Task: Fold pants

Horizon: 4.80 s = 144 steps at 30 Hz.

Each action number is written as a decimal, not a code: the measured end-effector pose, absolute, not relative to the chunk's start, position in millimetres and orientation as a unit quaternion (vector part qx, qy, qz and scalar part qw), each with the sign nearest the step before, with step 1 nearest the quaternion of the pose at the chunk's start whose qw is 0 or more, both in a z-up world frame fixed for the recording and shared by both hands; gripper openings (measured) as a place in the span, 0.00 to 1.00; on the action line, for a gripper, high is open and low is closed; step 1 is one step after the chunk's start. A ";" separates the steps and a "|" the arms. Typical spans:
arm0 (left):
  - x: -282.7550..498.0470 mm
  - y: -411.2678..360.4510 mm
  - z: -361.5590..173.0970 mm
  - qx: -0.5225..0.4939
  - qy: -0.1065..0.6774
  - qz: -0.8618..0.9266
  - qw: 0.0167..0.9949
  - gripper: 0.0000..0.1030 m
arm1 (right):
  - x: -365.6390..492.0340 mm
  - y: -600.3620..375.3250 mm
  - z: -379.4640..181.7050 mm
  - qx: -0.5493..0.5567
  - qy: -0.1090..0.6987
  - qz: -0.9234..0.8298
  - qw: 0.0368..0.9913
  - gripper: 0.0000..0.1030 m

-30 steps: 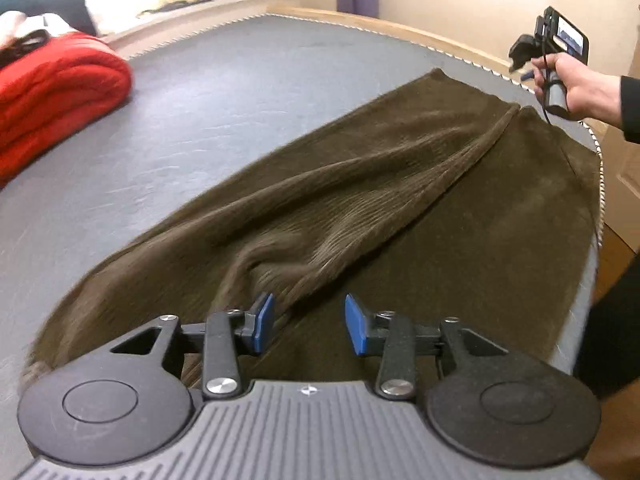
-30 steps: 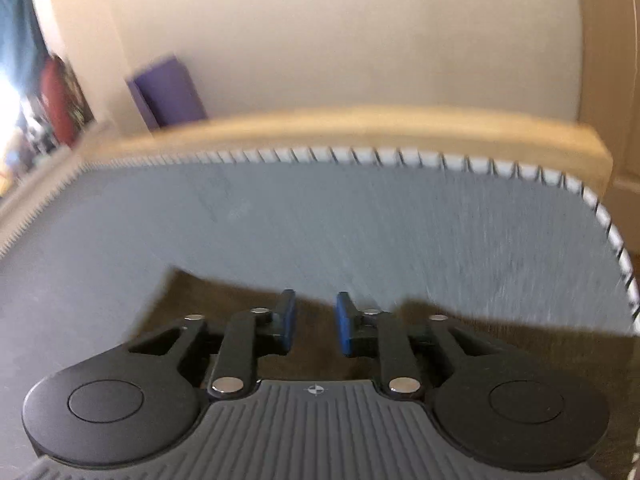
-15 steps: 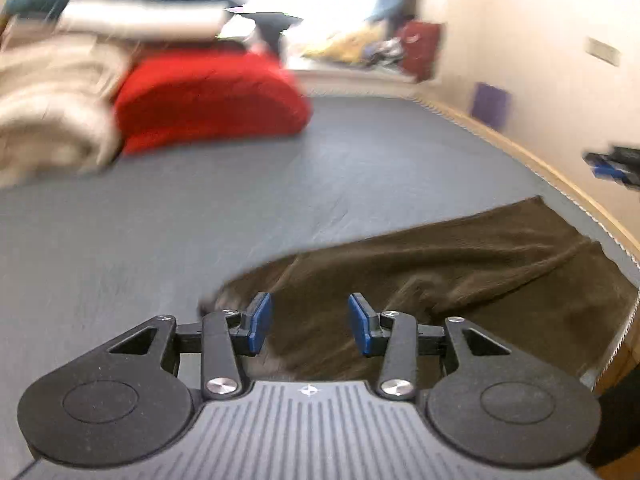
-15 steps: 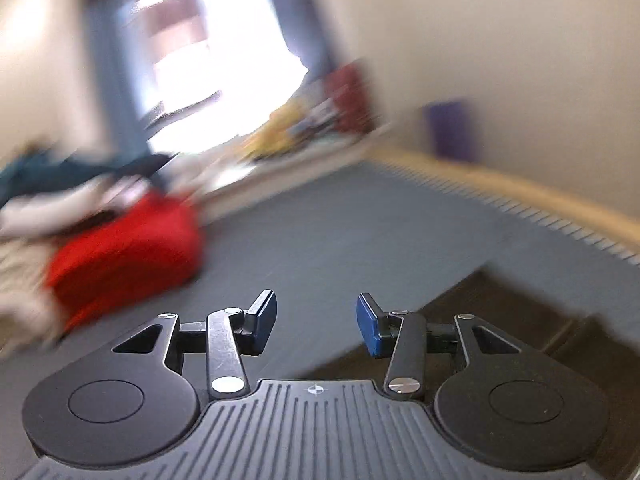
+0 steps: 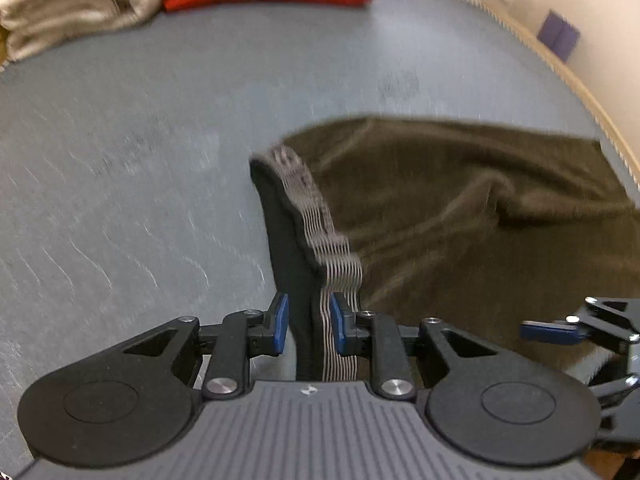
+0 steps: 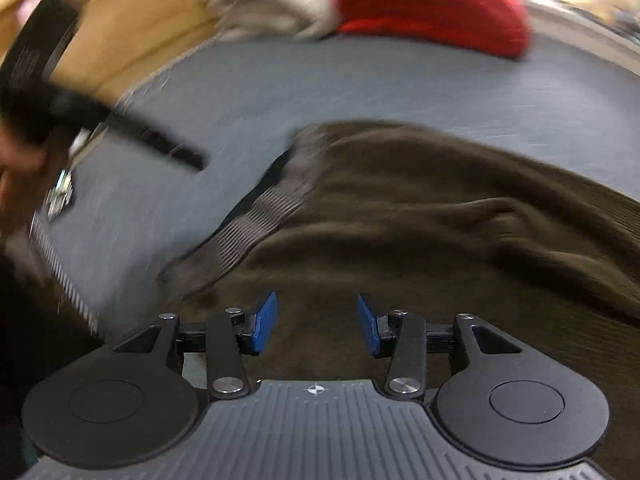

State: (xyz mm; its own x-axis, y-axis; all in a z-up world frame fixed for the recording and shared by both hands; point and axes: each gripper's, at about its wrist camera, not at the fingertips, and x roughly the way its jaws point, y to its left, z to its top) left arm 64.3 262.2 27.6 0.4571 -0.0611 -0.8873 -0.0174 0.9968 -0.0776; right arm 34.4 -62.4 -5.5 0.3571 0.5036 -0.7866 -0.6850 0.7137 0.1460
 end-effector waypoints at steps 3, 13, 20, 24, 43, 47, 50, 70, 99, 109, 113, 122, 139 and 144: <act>64.4 259.7 9.1 -0.024 0.548 -0.023 0.836 0.35 | 26.3 -36.7 -20.5 -0.141 0.442 0.382 0.799 0.45; 76.0 243.1 -30.0 0.005 0.601 -0.037 0.798 0.60 | -22.0 -10.8 -58.7 -0.280 0.445 0.466 0.712 0.57; 79.7 223.7 -54.3 0.062 0.631 -0.048 0.772 0.53 | -36.0 -4.4 -61.3 -0.358 0.408 0.457 0.705 0.32; 74.4 222.6 -48.8 0.068 0.621 -0.066 0.778 0.20 | -29.4 -7.9 -48.4 -0.332 0.410 0.476 0.703 0.06; 59.9 215.8 -0.1 0.078 0.534 -0.114 0.834 0.10 | -19.6 -32.7 -7.1 -0.220 0.396 0.504 0.735 0.28; 62.4 197.6 -48.9 0.146 0.625 -0.116 0.758 0.21 | -5.0 -42.7 -39.1 -0.250 0.460 0.431 0.735 0.28; 62.9 187.9 -48.0 0.178 0.619 -0.117 0.756 0.22 | -14.2 -49.1 -60.4 -0.316 0.449 0.415 0.725 0.28; 97.2 213.9 36.8 -0.019 0.490 -0.043 0.870 0.33 | 73.7 -260.9 129.3 -0.064 0.263 0.194 0.943 0.54; 223.5 264.9 23.7 -0.245 0.460 0.018 0.853 0.03 | 136.5 -338.5 79.1 0.140 0.341 0.063 0.928 0.39; 272.4 240.8 -26.1 -0.133 0.454 0.043 0.880 0.74 | 152.4 -328.0 78.6 0.114 0.351 0.069 0.927 0.39; 284.8 239.8 -39.7 -0.094 0.447 0.048 0.888 0.82 | 158.7 -324.9 75.2 0.105 0.357 0.070 0.925 0.39; 294.7 257.4 -75.6 -0.069 0.483 0.006 0.873 0.71 | 162.4 -313.7 70.7 0.080 0.368 0.067 0.924 0.39; 203.7 189.0 22.2 0.078 0.439 -0.091 0.891 0.04 | 143.6 -343.7 64.7 0.088 0.373 0.015 0.924 0.39; 109.7 165.2 51.3 0.099 0.461 -0.164 0.866 0.02 | 131.3 -356.9 61.6 0.141 0.380 0.011 0.914 0.39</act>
State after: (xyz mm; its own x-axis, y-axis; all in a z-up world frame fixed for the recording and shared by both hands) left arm 109.7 165.2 51.3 0.5211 -0.1927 -0.8314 0.3752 0.9267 0.0203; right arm 131.3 -356.9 61.6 0.7106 0.1269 -0.6920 0.0875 0.9600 0.2659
